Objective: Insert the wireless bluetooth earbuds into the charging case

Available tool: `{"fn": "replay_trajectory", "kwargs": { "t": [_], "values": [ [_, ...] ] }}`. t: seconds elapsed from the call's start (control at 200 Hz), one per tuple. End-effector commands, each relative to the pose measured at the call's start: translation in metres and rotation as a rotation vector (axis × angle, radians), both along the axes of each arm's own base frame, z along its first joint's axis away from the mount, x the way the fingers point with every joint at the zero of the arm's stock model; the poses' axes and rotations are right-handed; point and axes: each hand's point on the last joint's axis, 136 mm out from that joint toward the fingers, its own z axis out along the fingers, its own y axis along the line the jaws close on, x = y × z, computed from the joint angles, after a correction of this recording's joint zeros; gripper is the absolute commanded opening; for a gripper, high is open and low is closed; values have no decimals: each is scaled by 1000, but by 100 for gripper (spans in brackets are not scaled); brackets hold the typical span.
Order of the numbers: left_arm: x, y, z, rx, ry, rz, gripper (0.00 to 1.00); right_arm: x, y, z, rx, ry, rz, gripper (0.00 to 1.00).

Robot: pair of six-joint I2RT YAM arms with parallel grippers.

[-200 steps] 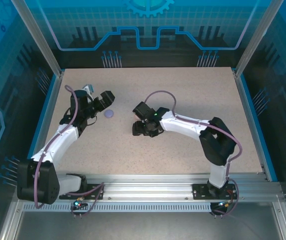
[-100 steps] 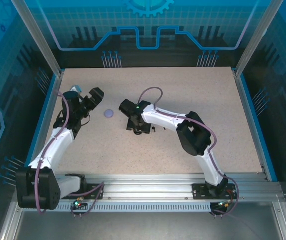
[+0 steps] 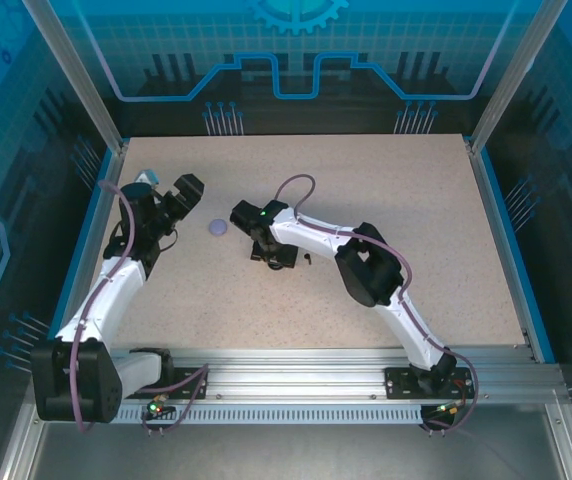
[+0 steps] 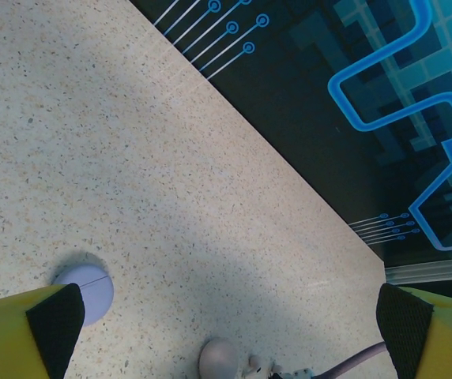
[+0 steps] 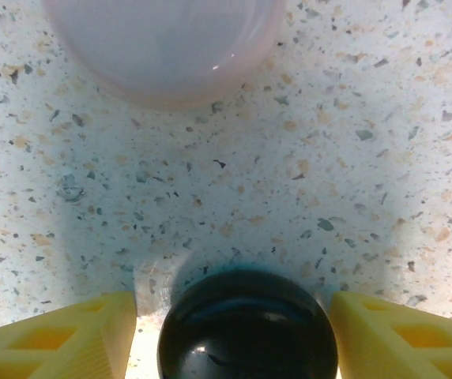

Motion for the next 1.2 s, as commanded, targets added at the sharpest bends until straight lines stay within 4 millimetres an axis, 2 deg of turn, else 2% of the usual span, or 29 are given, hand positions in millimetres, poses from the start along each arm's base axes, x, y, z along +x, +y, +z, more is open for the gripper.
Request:
{"fn": "replay_trajectory", "kwargs": {
  "t": [0.0,0.32,0.605,0.62,0.82,1.011,1.191],
  "values": [
    [-1,-1,17,-23,-38,-12,99,-10,-5,-18,-52,44,-6,64],
    [0,-10,21,-63,-52,-53,99,-11,-3,-18,-43,43,19,57],
    [2,-17,29,-128,-55,-79,99,-13,-9,-8,-37,15,46,41],
    [2,-17,30,-129,-57,-80,99,-12,-8,3,-20,-2,51,41],
    [-4,-24,27,-164,-54,-111,99,-17,-9,33,39,-55,84,39],
    [-14,-43,2,-216,-12,-185,99,-25,-28,56,86,-98,70,39],
    [-29,-80,-36,-226,90,-261,99,-28,-51,62,142,-107,19,39]
  ]
}}
